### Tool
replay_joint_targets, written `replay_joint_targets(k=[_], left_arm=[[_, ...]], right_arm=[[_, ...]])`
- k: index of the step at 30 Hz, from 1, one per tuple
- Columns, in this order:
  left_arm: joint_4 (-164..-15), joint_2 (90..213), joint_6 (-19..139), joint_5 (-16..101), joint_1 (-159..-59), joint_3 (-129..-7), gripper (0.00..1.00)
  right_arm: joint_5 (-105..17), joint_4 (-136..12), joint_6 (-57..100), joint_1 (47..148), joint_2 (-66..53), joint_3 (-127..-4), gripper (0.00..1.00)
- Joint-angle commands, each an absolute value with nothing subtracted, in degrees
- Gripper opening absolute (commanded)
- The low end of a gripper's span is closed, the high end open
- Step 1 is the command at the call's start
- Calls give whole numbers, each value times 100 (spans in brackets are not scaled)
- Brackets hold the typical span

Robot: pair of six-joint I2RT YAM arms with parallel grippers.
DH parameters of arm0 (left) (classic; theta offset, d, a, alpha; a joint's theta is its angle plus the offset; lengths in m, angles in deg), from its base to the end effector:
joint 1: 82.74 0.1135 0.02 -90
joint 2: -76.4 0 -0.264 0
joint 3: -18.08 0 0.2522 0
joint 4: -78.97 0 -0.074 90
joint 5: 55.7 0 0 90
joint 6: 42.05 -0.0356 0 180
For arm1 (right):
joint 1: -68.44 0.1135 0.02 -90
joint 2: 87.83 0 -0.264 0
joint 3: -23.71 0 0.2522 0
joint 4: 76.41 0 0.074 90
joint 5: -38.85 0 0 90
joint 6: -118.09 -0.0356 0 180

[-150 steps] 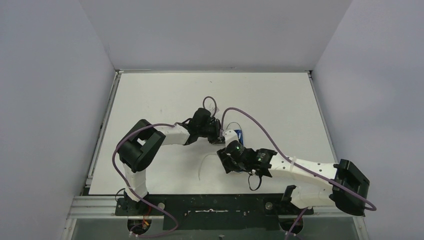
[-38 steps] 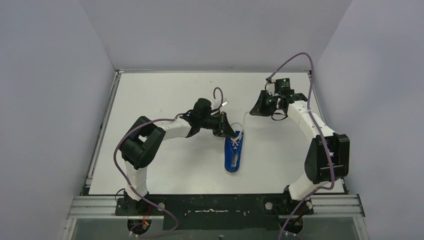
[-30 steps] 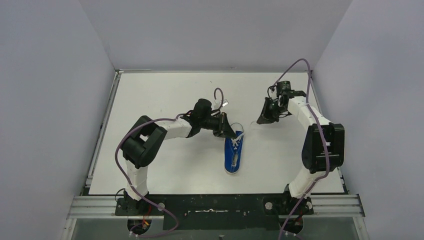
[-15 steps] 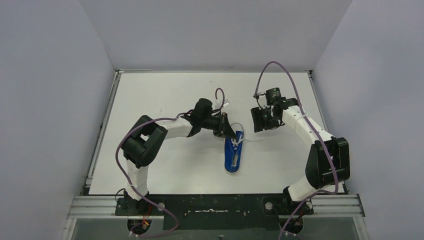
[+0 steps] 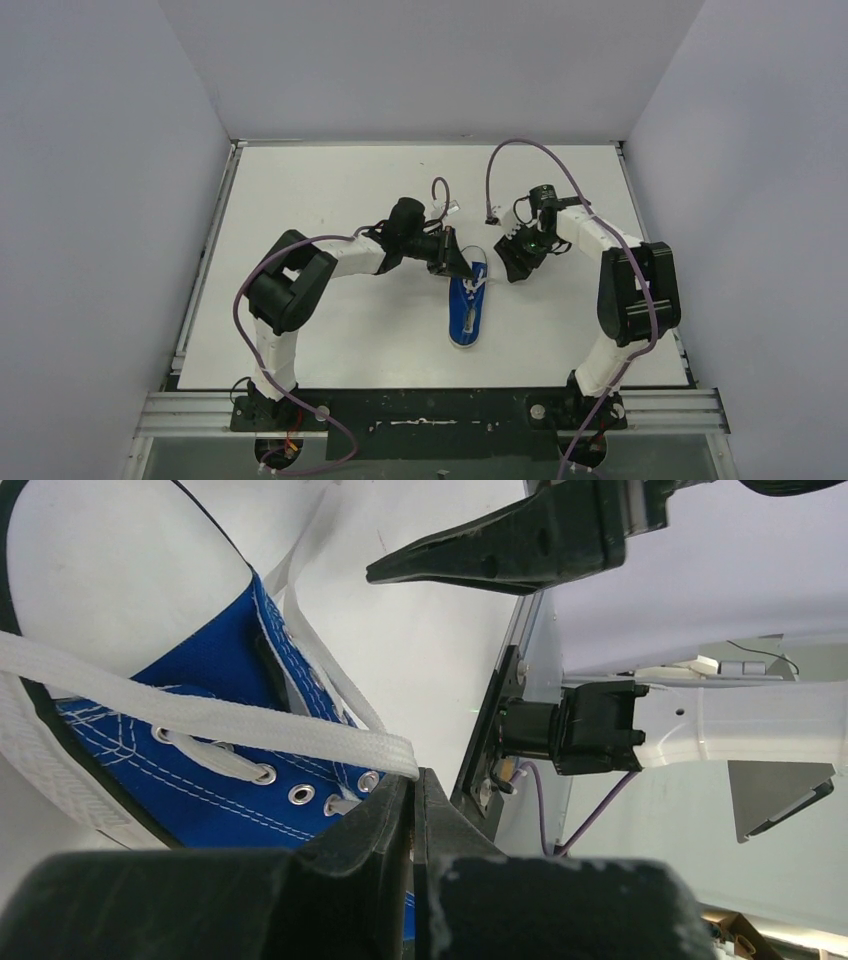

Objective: Tie the shoes

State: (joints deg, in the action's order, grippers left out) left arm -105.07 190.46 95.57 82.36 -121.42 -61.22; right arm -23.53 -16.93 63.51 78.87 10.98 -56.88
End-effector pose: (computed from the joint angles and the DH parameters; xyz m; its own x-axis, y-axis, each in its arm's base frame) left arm 0.3105 -0.2825 0.1608 -0.9461 0.1250 -0.2988 0.3234 0.3181 -0.8912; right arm 0.3142 0.0746 0.1924 -0.6338 -0.6388 -0.4361 -0.7668 0.5930 0.2457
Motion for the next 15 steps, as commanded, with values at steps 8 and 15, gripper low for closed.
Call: replay_joint_targets(k=[8,15], left_arm=[[-11028,19079,9633,8523,-12098,-6213,0],[-11238,19137,9787,8565,-12070,-6160,0]], right_arm=[[-2522,-1928,6876,8022,1279,-5512,48],[-3242,-2314,6776,8148,1112,-5089,43]])
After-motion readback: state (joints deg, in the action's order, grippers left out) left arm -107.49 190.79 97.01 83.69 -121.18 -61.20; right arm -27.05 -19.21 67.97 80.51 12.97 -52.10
